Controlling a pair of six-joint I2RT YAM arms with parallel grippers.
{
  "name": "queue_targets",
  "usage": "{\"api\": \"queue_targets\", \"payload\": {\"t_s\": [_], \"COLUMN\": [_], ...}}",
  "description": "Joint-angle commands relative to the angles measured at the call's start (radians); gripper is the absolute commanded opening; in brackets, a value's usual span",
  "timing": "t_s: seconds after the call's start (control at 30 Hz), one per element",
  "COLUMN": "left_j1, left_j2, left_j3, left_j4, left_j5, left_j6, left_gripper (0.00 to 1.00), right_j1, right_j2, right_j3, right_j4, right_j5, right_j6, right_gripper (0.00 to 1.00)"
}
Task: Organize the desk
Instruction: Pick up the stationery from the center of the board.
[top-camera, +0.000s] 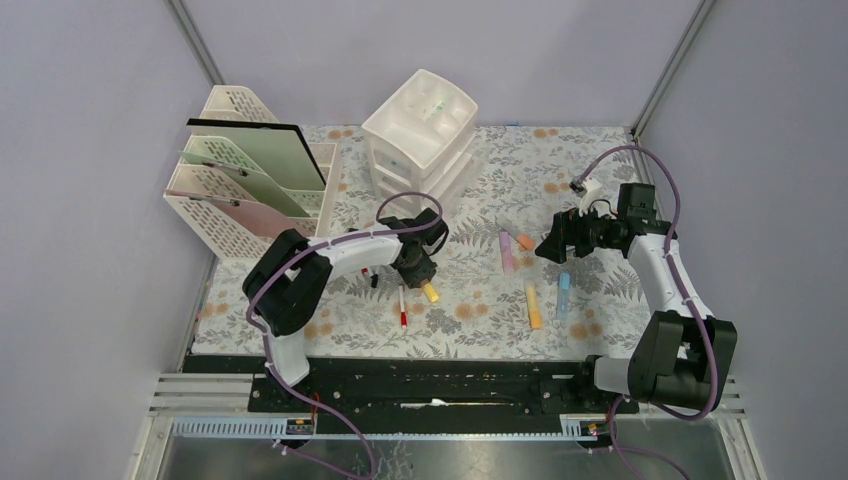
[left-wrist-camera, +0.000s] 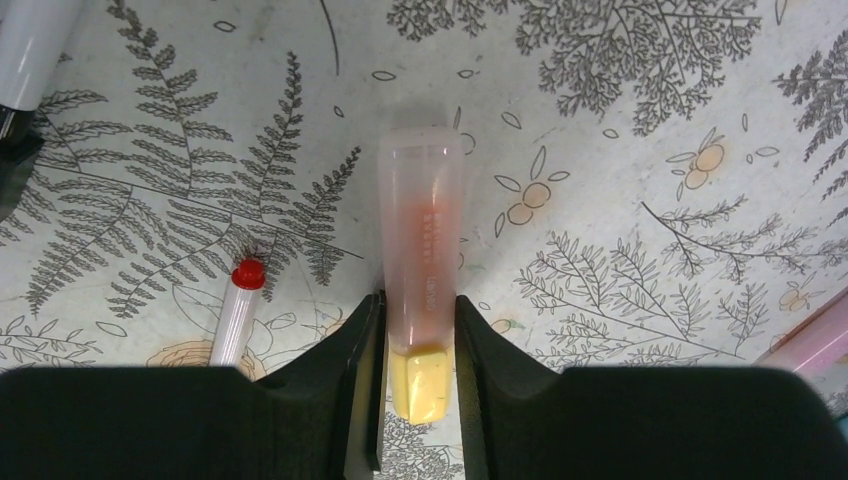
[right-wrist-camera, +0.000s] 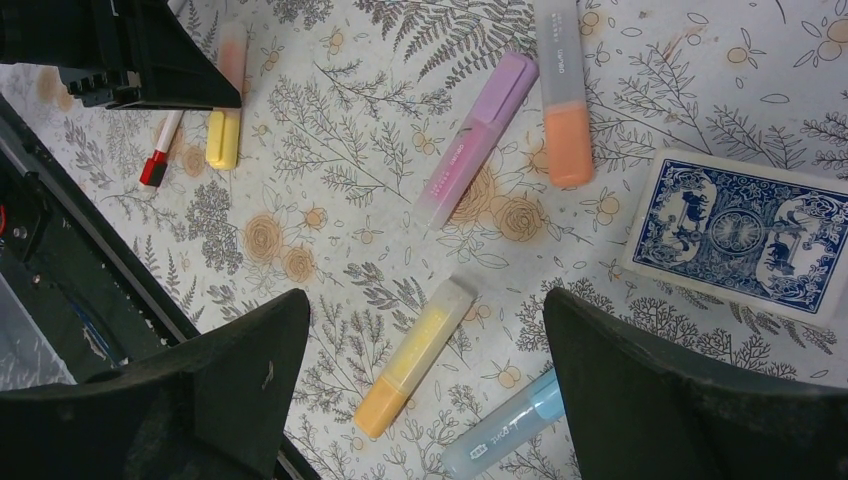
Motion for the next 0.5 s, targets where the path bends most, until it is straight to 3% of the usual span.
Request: {"api": "queue_targets", "payload": {"t_s": [0.0, 0.27, 0.47], "left_j1": [-0.003, -0.010, -0.010], "left_j2": [0.031, -0.059, -0.244], "left_j3": [0.038, 0.028, -0.113], "left_j4": [-0.046, -0.018, 0.143], "left_j5": [-0.051, -0.110, -0.042], "left_j6": [0.072, 0.331, 0.529], "left_gripper": [0.13, 0.00, 0.00], "right_j1": [-0.008, -0.010, -0.009], "right_j2": [-0.032, -0.033, -0.019], "right_j3": [-0.002, -0.002, 0.003], "right_j4": [0.016, 0.016, 0.016], "right_j5": [-0.030, -0.064, -0.071], "right_j6": [0.006, 0.006, 0.008], "right_gripper": [0.94, 0.94, 0.94]}}
